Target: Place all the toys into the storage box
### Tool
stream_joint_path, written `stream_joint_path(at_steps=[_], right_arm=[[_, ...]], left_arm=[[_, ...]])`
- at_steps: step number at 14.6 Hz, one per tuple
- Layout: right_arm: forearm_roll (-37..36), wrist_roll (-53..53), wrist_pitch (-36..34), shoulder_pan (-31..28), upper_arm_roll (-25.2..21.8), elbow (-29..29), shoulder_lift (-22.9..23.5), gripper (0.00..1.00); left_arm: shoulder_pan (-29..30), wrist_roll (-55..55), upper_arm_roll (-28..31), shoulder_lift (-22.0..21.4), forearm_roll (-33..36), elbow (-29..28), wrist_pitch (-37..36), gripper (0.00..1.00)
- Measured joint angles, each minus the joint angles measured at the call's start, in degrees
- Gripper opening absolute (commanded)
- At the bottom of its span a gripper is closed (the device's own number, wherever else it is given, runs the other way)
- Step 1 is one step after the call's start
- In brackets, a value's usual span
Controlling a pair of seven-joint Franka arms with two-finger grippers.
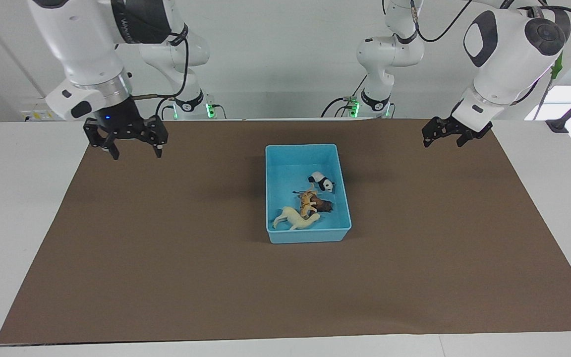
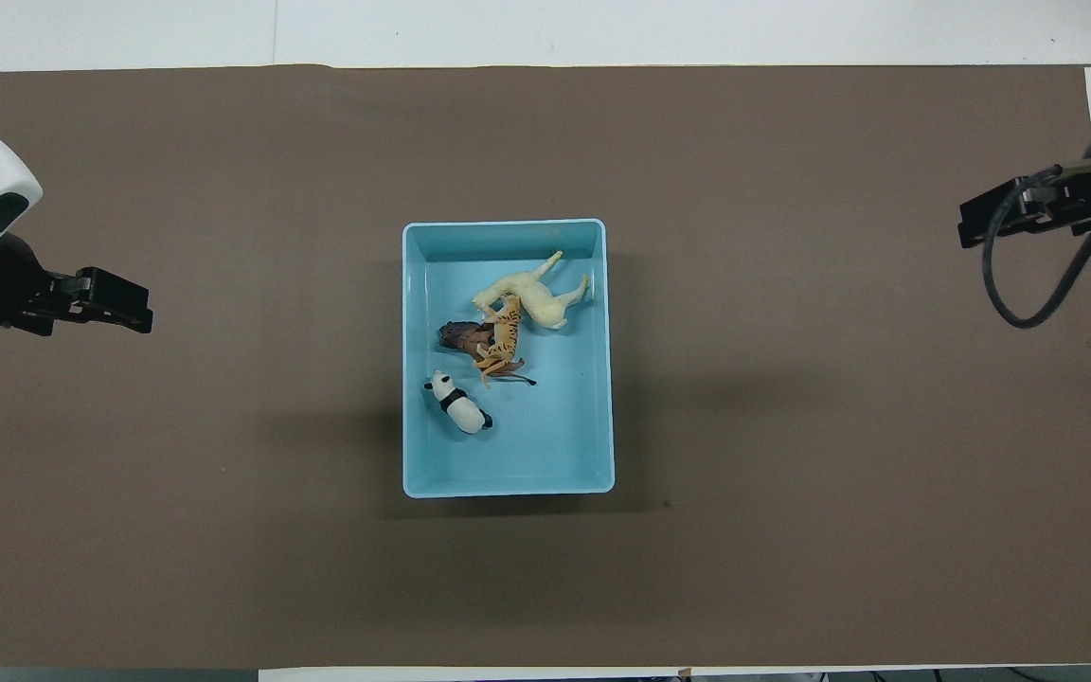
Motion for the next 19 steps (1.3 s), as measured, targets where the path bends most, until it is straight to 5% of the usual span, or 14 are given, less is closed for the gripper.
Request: stream_joint_path(at_steps=[8, 19], right_arm=[[0.0, 1.3, 1.8, -0.3, 0.4, -12.2, -7.6, 1.0], [0.1, 1.4, 6.1, -1.2, 0.3, -13.3, -8.1, 1.0]], left_arm=[[-0.1, 3.1, -0.1, 0.0, -0.1, -0.1, 1.2, 1.0], [-0.2, 3.3, 0.4, 0.0, -0.1, -0.1, 1.2, 1.0]])
